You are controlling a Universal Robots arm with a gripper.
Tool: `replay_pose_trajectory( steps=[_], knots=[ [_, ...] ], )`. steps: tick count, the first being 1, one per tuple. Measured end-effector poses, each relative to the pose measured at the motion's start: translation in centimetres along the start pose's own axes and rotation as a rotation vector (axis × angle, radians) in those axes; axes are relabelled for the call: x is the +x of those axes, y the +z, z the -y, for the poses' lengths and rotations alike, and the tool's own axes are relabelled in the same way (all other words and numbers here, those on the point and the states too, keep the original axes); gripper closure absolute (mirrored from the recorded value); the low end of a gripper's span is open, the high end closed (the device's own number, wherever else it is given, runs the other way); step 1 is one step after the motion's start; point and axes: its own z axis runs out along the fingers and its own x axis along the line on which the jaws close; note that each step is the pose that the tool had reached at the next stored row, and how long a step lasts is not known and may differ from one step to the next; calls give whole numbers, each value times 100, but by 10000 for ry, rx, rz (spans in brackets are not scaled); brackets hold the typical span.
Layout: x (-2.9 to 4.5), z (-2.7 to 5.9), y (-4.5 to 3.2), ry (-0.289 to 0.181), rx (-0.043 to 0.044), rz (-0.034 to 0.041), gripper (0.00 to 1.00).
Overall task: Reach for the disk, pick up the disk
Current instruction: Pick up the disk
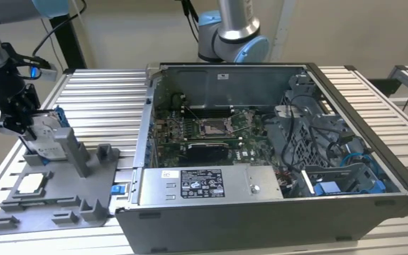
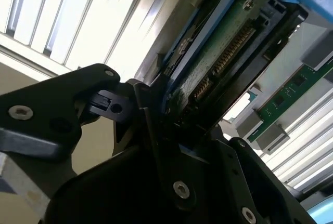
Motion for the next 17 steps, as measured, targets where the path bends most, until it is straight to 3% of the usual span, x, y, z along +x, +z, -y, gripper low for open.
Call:
replay_pose_trajectory(
  steps=[17],
  knots=[
    [0, 0, -9, 0, 0, 0, 100]
  ],
)
